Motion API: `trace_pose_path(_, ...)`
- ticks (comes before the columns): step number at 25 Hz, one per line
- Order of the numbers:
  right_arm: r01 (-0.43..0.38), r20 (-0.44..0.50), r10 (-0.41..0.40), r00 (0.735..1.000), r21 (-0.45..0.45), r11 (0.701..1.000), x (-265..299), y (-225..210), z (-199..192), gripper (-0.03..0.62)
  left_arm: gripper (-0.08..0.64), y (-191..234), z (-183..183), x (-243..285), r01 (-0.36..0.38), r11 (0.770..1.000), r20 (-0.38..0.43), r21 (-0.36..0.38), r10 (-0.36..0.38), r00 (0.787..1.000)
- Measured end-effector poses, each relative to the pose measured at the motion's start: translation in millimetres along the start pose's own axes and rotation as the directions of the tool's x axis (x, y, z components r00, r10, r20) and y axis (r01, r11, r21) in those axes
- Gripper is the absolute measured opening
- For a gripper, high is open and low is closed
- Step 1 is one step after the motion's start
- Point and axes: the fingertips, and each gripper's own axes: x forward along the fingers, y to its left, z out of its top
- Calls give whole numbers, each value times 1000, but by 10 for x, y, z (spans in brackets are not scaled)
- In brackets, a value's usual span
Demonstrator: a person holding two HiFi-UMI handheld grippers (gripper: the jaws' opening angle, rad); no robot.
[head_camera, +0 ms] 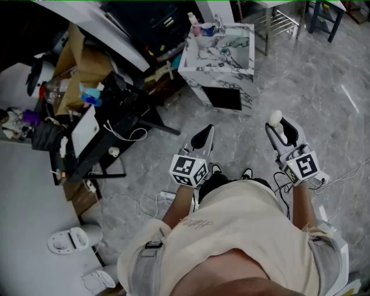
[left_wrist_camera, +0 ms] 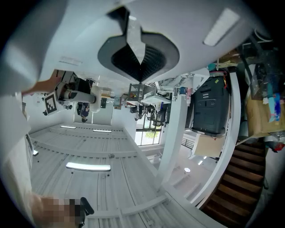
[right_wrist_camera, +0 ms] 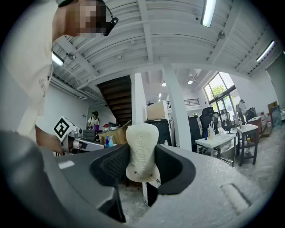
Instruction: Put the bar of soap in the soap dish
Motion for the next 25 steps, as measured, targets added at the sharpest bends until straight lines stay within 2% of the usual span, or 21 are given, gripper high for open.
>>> trace_pose_path(5, 25, 16, -25, 1000, 8, 1000, 65, -76, 29, 186, 17, 38, 46, 70, 6, 1000, -1, 5, -6, 1000)
trace_pose_path(12, 15, -16, -14, 1000, 21, 1000, 254, -101, -89, 186, 17, 144, -45, 52, -1, 1000, -26, -18, 1, 1000)
trace_pose_path(18, 35, -36, -35, 999, 9, 999, 624, -98, -122, 186, 17, 597, -116, 66, -25, 998, -30, -59, 23, 999)
trace_pose_path(25, 84, 1, -84, 996, -24, 996, 1212, -183, 176, 186, 16, 1237, 208, 282, -4, 997, 38, -78, 7, 999)
